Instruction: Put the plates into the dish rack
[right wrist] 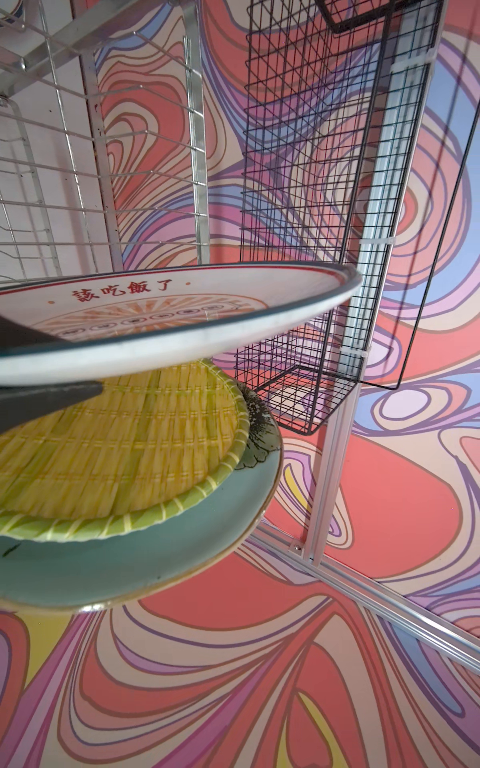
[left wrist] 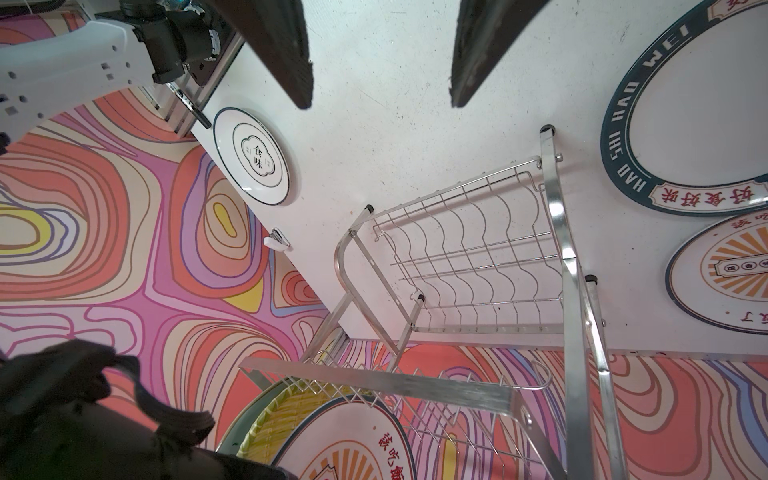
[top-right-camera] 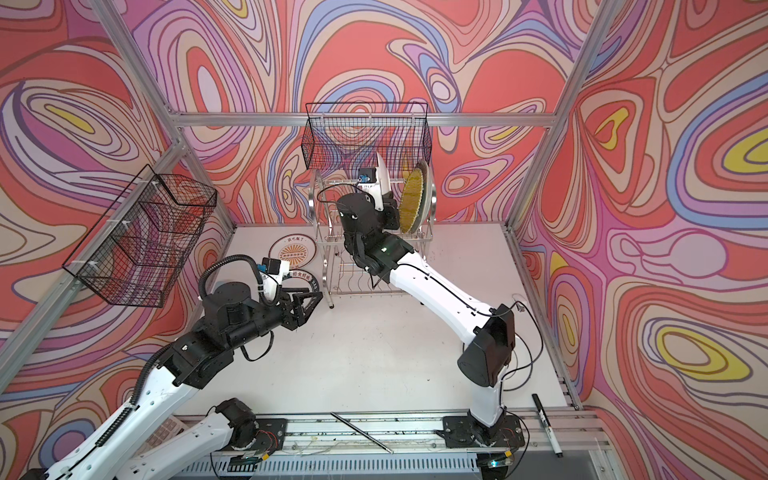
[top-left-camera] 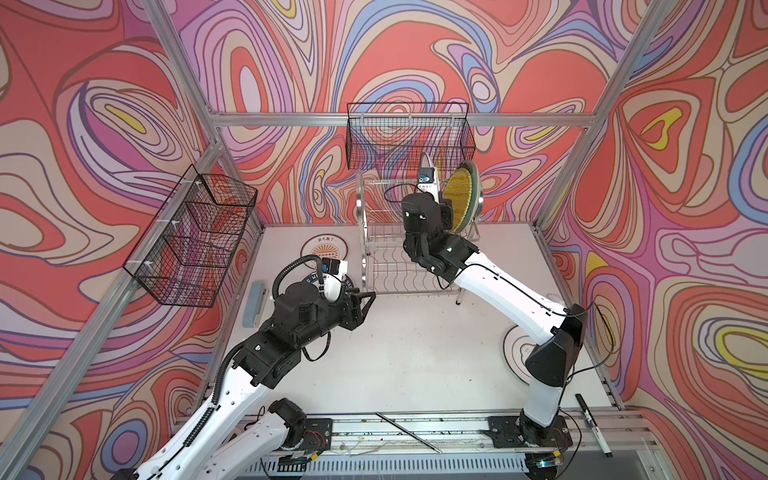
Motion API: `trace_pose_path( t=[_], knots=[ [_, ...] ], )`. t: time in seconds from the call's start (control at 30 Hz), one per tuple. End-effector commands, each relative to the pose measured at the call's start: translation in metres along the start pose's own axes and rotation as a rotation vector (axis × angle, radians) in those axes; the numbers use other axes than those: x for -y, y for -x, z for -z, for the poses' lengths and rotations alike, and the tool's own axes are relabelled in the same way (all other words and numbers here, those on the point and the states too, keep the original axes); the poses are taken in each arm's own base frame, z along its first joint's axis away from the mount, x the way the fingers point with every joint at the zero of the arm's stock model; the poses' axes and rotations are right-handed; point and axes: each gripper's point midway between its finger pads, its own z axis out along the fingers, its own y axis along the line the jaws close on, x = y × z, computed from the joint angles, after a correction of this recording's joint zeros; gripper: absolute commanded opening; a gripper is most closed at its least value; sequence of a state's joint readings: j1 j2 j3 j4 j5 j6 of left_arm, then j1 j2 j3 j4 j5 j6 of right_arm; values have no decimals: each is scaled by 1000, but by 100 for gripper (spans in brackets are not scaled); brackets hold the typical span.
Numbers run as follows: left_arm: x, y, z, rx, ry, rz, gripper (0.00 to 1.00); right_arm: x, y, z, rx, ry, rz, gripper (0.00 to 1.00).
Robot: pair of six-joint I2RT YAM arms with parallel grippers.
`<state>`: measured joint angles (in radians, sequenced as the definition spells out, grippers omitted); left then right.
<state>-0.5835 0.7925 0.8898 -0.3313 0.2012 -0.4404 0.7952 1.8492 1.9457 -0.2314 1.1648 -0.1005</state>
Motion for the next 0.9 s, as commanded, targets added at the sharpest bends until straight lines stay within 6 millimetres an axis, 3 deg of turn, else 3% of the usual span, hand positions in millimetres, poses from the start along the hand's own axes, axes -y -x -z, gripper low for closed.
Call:
trace_pose_path(
  t=[0.0, 0.87],
  knots=[
    [4, 6, 1, 26, -17, -17, 56, 25, 21, 9, 30, -35, -68, 0],
    [3, 5, 3, 23, -8, -27, 57, 4, -9, 2, -35, -25, -30, 0]
  ],
)
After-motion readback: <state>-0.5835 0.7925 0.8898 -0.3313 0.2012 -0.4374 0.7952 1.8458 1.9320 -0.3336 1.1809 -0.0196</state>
